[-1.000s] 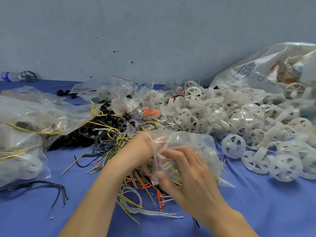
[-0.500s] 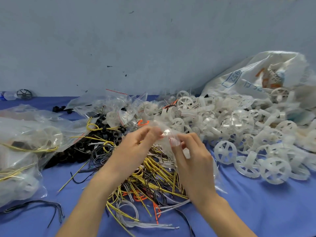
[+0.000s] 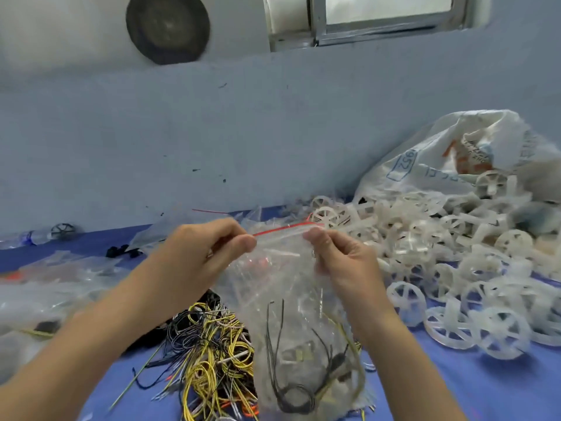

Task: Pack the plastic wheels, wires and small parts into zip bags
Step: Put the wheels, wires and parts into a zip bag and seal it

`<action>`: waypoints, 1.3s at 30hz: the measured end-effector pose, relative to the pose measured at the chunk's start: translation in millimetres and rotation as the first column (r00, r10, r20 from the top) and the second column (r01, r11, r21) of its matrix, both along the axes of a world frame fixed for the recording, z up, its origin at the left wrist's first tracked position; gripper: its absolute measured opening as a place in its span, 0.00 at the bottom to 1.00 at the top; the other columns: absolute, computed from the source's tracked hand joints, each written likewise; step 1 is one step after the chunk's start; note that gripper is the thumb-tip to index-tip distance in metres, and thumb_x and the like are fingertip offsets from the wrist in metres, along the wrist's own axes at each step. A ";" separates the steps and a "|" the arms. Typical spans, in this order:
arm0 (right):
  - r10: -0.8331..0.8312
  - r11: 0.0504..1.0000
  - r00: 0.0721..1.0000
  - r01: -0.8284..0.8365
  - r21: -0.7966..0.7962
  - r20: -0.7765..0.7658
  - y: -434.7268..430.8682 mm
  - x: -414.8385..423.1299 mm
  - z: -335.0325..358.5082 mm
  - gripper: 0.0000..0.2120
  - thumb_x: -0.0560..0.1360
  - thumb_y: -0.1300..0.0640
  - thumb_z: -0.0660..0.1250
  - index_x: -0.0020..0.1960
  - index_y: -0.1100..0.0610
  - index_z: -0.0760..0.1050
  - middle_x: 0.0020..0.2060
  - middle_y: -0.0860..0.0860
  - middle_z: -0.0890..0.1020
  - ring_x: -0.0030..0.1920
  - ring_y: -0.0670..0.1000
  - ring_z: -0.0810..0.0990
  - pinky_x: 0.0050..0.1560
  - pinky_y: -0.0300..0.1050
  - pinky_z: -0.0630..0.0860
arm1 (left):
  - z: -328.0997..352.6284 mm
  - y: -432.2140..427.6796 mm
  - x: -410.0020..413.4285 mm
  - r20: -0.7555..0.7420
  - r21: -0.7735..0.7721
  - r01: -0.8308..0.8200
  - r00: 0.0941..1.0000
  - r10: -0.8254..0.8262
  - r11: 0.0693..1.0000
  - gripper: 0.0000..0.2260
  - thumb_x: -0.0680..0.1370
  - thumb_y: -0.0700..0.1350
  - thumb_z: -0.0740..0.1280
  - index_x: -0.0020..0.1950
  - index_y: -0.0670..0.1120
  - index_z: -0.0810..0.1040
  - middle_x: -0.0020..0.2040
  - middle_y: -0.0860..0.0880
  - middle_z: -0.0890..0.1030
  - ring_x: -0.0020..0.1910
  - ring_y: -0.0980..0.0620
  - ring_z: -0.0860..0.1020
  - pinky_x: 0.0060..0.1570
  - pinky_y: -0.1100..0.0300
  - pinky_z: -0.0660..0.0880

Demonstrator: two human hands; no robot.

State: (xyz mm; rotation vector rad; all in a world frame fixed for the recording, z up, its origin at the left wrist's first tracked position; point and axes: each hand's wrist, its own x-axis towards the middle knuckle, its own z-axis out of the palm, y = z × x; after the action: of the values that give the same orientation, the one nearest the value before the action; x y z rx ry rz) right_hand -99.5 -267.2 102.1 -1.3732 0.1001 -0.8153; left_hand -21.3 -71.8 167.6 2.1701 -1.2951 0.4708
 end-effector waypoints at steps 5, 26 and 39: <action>0.075 0.996 0.997 -0.073 0.058 -0.031 7.0 5.5 -13.5 0.14 0.74 0.46 0.68 0.42 0.56 0.84 0.31 0.46 0.76 0.32 0.45 0.75 0.37 0.35 0.73 | -19.2 17.1 2.9 -0.014 0.020 0.003 1.000 -0.002 1.000 0.17 0.77 0.67 0.56 0.44 0.57 0.76 0.33 0.52 0.76 0.31 0.53 0.73 0.33 0.59 0.71; 0.081 0.973 0.996 -0.084 0.215 0.024 2.0 4.7 -14.5 0.14 0.72 0.48 0.70 0.42 0.60 0.79 0.29 0.47 0.78 0.28 0.45 0.74 0.30 0.37 0.75 | -17.0 -83.9 -12.2 0.253 0.304 -0.153 0.965 0.076 0.940 0.25 0.79 0.62 0.37 0.46 0.52 0.70 0.42 0.52 0.80 0.42 0.47 0.78 0.42 0.49 0.75; 0.134 0.957 0.990 -0.140 0.252 0.041 -5.6 7.7 -23.9 0.14 0.74 0.49 0.70 0.34 0.55 0.77 0.28 0.52 0.75 0.30 0.48 0.74 0.31 0.38 0.75 | -23.8 -91.2 -6.6 0.425 0.239 -0.207 0.901 0.090 0.949 0.18 0.81 0.58 0.41 0.41 0.51 0.64 0.27 0.56 0.60 0.28 0.49 0.62 0.30 0.56 0.60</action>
State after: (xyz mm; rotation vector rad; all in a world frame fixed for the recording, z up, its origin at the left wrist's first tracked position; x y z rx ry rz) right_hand -91.7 -272.8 78.2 -1.1145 0.0869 -0.6769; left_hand -27.9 -162.9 143.7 2.5119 -1.4912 0.8953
